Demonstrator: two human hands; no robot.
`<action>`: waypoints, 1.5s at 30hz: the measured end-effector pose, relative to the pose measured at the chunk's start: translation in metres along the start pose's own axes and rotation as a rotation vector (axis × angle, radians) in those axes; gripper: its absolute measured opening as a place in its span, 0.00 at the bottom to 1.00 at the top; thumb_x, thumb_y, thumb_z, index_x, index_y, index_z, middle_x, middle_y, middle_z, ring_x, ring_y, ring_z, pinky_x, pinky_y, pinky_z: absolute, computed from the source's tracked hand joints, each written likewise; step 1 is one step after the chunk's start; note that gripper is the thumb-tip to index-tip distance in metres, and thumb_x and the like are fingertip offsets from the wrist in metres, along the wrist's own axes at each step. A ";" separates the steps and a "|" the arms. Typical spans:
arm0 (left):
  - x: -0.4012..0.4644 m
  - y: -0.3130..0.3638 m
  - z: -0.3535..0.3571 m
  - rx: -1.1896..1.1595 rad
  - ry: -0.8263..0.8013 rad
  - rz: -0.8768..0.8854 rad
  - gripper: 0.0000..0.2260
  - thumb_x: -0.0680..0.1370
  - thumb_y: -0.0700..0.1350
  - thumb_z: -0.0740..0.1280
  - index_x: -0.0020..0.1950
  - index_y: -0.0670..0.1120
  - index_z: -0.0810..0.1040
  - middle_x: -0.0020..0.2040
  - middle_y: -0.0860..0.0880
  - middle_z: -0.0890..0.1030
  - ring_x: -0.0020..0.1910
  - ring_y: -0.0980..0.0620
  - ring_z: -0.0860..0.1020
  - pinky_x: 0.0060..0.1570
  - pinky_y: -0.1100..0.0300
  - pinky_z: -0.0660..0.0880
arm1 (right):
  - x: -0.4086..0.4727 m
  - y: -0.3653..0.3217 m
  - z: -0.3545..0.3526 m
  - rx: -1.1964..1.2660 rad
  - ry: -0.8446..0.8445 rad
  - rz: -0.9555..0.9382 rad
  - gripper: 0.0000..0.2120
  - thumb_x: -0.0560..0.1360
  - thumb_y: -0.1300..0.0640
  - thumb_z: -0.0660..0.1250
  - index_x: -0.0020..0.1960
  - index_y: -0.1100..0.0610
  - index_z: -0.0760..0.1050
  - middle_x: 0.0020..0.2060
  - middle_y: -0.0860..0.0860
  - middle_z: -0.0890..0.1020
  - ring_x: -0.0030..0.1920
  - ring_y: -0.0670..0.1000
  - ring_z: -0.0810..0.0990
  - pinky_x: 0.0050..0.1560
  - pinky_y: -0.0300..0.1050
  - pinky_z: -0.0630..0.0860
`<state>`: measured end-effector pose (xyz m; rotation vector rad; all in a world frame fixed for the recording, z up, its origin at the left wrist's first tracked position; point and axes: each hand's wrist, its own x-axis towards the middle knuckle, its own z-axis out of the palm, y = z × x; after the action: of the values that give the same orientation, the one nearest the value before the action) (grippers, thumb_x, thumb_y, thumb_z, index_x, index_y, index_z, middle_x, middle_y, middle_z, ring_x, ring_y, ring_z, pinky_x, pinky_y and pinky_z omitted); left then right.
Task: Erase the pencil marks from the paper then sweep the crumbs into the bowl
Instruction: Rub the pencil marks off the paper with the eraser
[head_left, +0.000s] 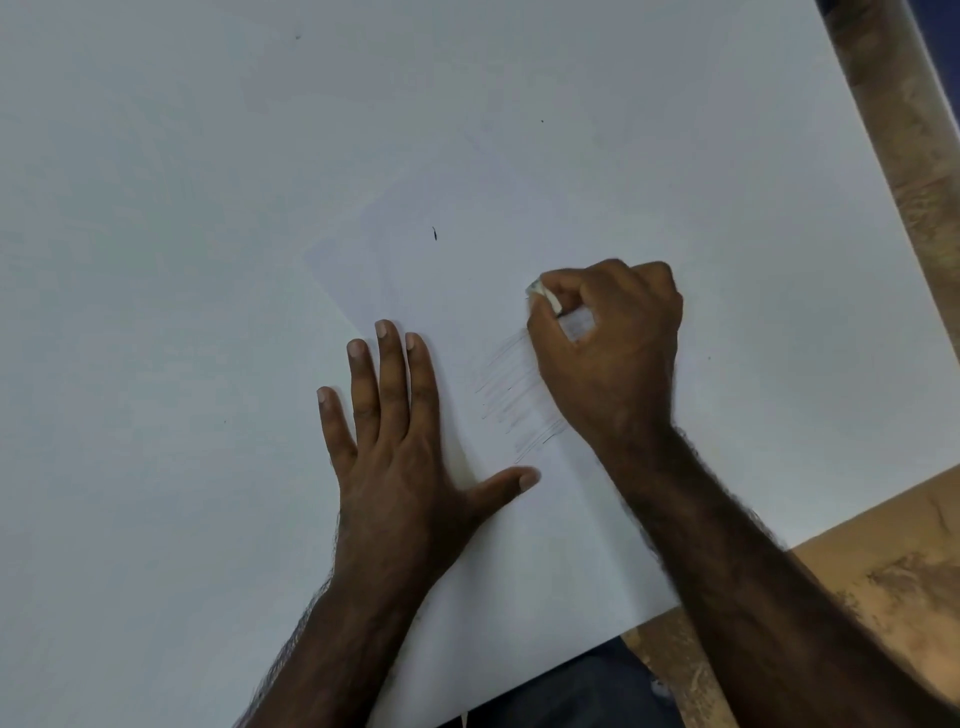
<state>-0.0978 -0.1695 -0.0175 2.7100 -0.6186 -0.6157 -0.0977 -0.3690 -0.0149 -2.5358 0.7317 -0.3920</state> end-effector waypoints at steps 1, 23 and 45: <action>0.000 0.000 -0.001 0.003 -0.007 -0.002 0.64 0.68 0.86 0.55 0.88 0.46 0.34 0.87 0.48 0.30 0.86 0.46 0.30 0.84 0.37 0.34 | -0.004 0.002 -0.001 0.015 -0.008 -0.015 0.05 0.81 0.51 0.74 0.52 0.52 0.86 0.46 0.46 0.87 0.50 0.55 0.81 0.54 0.52 0.74; 0.026 -0.016 -0.014 -0.037 0.008 0.176 0.54 0.76 0.77 0.59 0.89 0.47 0.41 0.89 0.48 0.36 0.87 0.49 0.34 0.84 0.54 0.32 | -0.045 -0.016 -0.001 0.032 -0.157 -0.248 0.06 0.78 0.55 0.74 0.52 0.55 0.87 0.46 0.51 0.87 0.48 0.58 0.81 0.51 0.56 0.74; 0.026 -0.016 -0.006 0.004 0.030 0.188 0.55 0.74 0.80 0.52 0.89 0.45 0.42 0.89 0.46 0.39 0.88 0.46 0.38 0.86 0.44 0.41 | -0.051 -0.037 0.000 0.045 -0.243 -0.211 0.05 0.76 0.53 0.75 0.49 0.54 0.86 0.43 0.51 0.86 0.48 0.57 0.81 0.50 0.56 0.77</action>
<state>-0.0683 -0.1666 -0.0272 2.6190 -0.8551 -0.5250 -0.1234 -0.3129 -0.0027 -2.5659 0.3623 -0.1610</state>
